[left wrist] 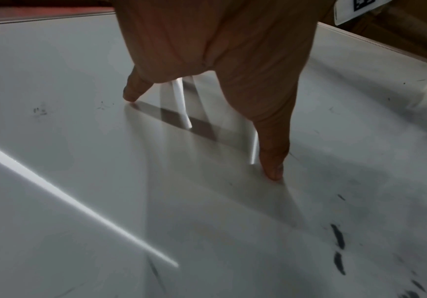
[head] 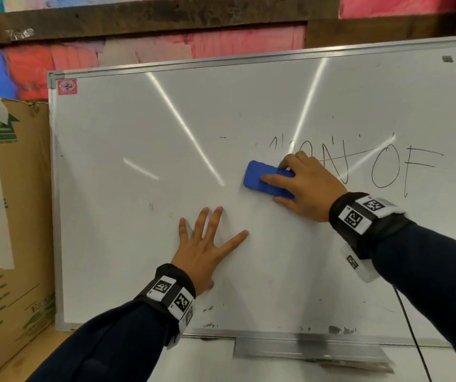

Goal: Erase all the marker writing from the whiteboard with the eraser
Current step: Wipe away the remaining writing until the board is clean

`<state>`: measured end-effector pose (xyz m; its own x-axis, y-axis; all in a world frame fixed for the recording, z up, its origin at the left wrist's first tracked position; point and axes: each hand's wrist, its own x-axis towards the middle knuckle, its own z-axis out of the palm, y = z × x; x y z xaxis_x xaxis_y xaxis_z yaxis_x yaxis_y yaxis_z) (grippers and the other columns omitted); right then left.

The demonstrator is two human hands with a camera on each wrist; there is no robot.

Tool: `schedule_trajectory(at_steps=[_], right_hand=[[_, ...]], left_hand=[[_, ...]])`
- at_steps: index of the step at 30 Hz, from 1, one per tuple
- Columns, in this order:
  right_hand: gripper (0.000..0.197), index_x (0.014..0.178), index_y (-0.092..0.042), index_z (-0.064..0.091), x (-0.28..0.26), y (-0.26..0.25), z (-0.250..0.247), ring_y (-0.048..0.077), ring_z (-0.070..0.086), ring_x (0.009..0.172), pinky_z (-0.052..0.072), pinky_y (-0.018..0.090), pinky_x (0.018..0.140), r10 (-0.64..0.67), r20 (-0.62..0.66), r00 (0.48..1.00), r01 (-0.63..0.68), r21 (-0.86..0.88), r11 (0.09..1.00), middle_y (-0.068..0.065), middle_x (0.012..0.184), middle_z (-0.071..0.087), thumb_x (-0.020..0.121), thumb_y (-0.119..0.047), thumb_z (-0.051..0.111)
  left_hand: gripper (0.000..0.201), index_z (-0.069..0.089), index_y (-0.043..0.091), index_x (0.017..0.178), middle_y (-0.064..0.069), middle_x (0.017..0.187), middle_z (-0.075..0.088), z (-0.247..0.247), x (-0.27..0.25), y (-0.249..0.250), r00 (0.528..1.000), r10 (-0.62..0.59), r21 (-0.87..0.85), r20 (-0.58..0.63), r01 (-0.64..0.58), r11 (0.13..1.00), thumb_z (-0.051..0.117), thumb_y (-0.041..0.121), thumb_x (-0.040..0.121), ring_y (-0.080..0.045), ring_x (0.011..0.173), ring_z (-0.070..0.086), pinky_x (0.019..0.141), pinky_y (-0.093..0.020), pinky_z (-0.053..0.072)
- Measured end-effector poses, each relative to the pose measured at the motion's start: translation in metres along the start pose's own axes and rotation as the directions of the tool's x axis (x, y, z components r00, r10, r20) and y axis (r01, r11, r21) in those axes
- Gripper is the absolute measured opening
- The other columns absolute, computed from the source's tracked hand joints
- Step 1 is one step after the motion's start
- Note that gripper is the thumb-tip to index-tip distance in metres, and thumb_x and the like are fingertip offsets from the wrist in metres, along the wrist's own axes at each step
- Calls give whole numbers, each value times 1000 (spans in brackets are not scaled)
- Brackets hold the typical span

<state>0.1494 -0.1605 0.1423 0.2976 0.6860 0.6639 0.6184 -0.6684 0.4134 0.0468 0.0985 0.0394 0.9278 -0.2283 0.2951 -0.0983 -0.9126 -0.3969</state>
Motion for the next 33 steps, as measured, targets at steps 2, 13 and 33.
schedule_trajectory(at_steps=[2,13,33], right_hand=[[51,130,-28,57,0,10,-3,30,49,97,44,43,80,-5,12,1000,5,-23,1000,10,112,52,83,-37,71],[50,129,-25,56,-18,12,2,30,47,94,46,43,78,26,-14,1000,-26,-19,999,11,110,51,83,-38,71],[46,128,-31,54,21,27,-10,30,46,96,45,49,83,339,-188,922,-321,118,940,9,107,48,85,-42,66]], left_hand=[[141,-30,52,143,-17,152,-39,-1,2,2,1000,25,17,2,-25,1000,86,31,65,-45,142,-30,108,-76,-3],[131,-14,56,145,-18,153,-13,-18,24,5,998,61,68,-25,-59,996,86,51,60,-47,143,-11,108,-75,-2],[133,-9,54,146,-15,154,-8,-38,44,0,996,40,71,-84,-34,997,86,59,54,-43,143,-5,109,-74,7]])
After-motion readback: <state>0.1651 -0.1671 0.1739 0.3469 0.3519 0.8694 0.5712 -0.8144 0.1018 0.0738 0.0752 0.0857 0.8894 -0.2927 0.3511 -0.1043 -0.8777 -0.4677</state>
